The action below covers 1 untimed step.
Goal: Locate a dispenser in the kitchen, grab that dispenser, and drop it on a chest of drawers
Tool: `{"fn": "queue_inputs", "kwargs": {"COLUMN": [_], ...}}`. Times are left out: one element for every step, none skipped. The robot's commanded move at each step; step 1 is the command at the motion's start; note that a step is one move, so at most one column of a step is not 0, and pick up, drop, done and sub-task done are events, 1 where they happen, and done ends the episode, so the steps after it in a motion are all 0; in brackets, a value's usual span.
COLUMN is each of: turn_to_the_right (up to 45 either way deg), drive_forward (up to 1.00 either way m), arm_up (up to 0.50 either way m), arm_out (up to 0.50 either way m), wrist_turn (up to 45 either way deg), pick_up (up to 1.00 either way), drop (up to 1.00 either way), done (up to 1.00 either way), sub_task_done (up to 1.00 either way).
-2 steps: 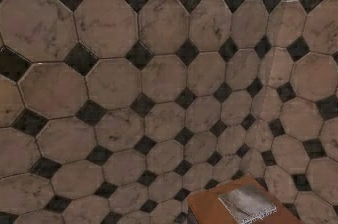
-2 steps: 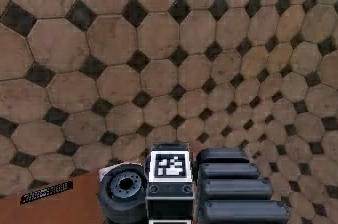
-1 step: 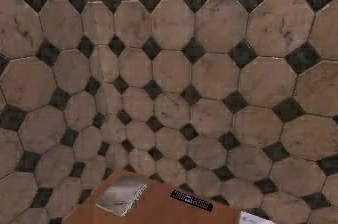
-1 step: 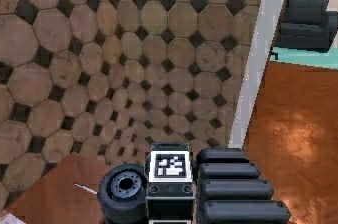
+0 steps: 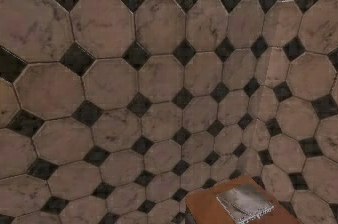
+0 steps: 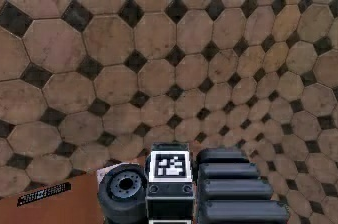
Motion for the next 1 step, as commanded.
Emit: {"fn": "queue_inputs", "kwargs": {"turn_to_the_right": [0.0], "drive_forward": [0.0], "arm_up": [0.0], "arm_out": [0.26], "wrist_turn": [0.0], "pick_up": [0.0], "drop": [0.0], "done": [0.0], "sub_task_done": [0.0]}}
